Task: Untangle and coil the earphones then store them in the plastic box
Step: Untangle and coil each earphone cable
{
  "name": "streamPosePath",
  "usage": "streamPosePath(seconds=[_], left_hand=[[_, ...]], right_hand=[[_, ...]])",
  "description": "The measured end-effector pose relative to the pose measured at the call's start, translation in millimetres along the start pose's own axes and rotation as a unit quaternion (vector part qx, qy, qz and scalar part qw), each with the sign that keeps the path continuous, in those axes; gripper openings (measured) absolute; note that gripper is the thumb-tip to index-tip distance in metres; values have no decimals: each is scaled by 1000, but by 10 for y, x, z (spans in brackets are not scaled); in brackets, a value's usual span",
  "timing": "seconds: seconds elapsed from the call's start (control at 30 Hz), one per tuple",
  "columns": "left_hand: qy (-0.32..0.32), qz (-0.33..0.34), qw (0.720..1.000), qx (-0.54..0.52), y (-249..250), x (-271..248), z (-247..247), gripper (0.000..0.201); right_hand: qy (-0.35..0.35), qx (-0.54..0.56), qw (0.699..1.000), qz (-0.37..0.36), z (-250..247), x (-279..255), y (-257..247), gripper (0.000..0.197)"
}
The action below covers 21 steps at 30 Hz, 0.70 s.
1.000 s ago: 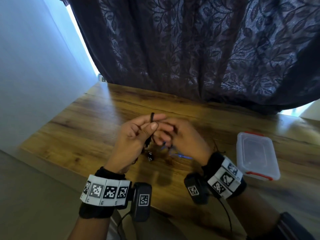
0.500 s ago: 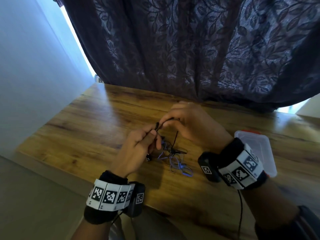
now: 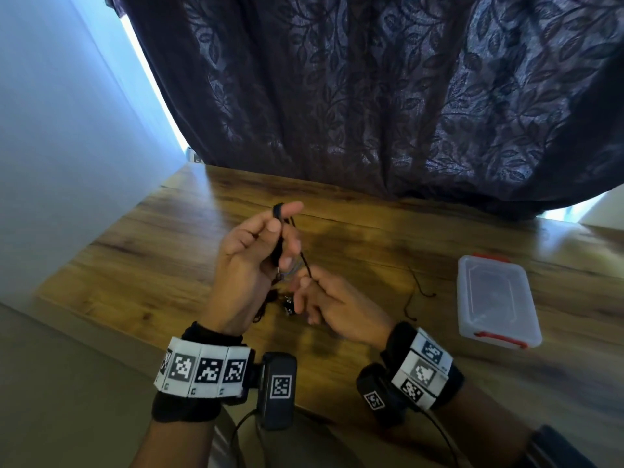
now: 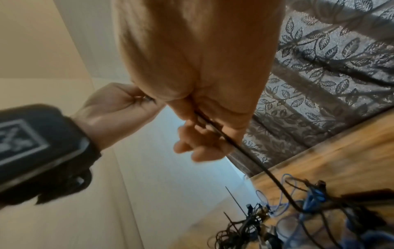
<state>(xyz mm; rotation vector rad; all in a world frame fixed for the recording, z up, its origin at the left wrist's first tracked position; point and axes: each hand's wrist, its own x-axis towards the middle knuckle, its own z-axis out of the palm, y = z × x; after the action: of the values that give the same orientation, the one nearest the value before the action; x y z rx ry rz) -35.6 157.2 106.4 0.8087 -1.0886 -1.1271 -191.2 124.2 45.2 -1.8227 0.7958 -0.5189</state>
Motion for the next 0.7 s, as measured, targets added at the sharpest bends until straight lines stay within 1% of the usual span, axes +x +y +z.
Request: streamPosePath(seconds=[0.07,0.1,0.17,0.2,0.23,0.27,0.3,0.33,0.37,0.4,0.47,0.53,0.6,0.63,0.67,0.7], left_hand=[[9,17,1000,6,-14,29,-16,34],[19,18,999,22,-44,37,-23,34],[42,20,995,91,-128,44,-4,33],[45,27,987,153,-169,35,9,34],[39,37,972,229,-212,23,12,35],[26,44,952,303,-241,6,10,35],[13,48,931,362,-257,-12,-3,33],[3,43,916,399,-264,-29,-9,31],[-10,31,913,407,-268,-47,-14,27],[-28,16,919,392,-267,-54,-13,24],[-57,-11,936,347,-256,-59,6,27],[-57,-50,954,292,-244,-38,16,29],[-63,-73,967,236,-222,-23,1,30],[-76,-76,971,215,-213,-26,-7,30],[-96,-77,972,198,-199,-31,-8,30],[-117,-76,973,186,-185,-36,-7,30]], right_hand=[[8,-74,997,-35,57,-50,36,29],[1,-112,992,-55,70,-68,30,28],[-35,-181,980,-72,54,-98,-51,21],[-47,-206,975,-73,15,-109,-113,15],[-48,-220,971,-77,-41,-116,-160,11],[-32,-226,970,-84,-113,-119,-207,12],[-2,-226,969,-95,-195,-115,-245,13],[34,-222,968,-110,-289,-102,-288,13],[68,-214,966,-125,-383,-79,-318,12],[96,-207,964,-139,-474,-51,-356,10],[141,-211,951,-179,-628,20,-423,5],[178,-197,939,-218,-738,109,-423,8],[215,-152,936,-233,-839,207,-395,11],[224,-129,939,-228,-881,255,-375,13],[211,-107,949,-209,-919,306,-347,16],[177,-86,963,-182,-953,353,-322,18]])
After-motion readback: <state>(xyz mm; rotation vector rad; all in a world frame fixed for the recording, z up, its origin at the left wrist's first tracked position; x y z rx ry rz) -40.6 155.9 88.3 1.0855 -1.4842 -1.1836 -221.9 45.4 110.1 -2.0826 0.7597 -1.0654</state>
